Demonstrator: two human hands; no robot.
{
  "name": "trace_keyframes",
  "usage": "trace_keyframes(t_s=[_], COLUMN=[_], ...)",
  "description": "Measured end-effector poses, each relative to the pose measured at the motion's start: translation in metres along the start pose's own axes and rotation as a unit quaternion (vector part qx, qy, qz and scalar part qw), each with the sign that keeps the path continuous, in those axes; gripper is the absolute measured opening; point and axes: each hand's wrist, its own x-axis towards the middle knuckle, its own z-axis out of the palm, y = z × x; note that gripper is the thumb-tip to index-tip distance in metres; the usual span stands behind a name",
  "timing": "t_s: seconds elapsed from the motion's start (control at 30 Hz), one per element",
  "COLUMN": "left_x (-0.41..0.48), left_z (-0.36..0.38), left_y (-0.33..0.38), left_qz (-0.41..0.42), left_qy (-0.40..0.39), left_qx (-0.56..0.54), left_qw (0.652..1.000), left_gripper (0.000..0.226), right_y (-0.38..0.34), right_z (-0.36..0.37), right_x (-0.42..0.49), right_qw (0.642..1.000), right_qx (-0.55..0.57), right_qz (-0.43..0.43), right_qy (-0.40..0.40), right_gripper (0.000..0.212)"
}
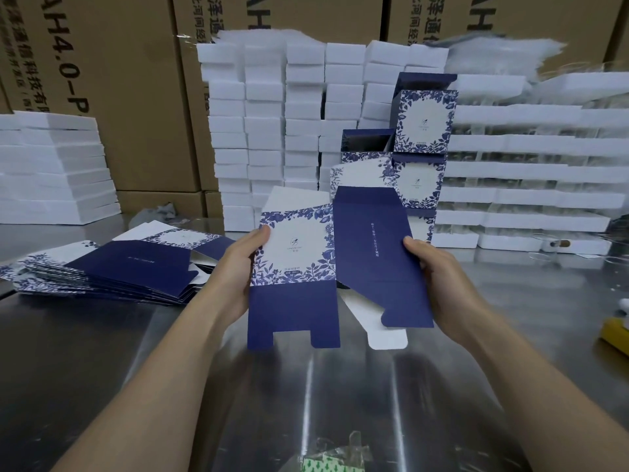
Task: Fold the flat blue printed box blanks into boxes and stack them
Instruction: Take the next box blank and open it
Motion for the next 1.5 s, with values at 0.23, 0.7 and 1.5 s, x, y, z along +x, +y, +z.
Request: trace_keyframes(t_s=[0.23,0.7,1.5], left_x=[-0.001,0.01,0.008], left_z=[0.001,-0.002,-0.007], left_y=[0.001,-0.001,-0.003], left_qz=[-0.03,-0.039,0.025], left_qy=[0.016,0.052,0.076], left_qx=[0.02,0.014,0.034], left_qw=[0.999,0.998,0.996], left_gripper=[0.031,0.029,0.028], right_y=[0.002,0.001,0.004], right_z=[0.0,0.001,0.006], right_x=[0.001,0.0,-0.005], right_qw=[0.999,0.999,0.997], right_qx=[-0.026,0.034,0.06], right_qz=[-0.023,0.033,0.036], right_qy=[0.028,0.02,-0.025], right_gripper=[0.039,0.038,0.031])
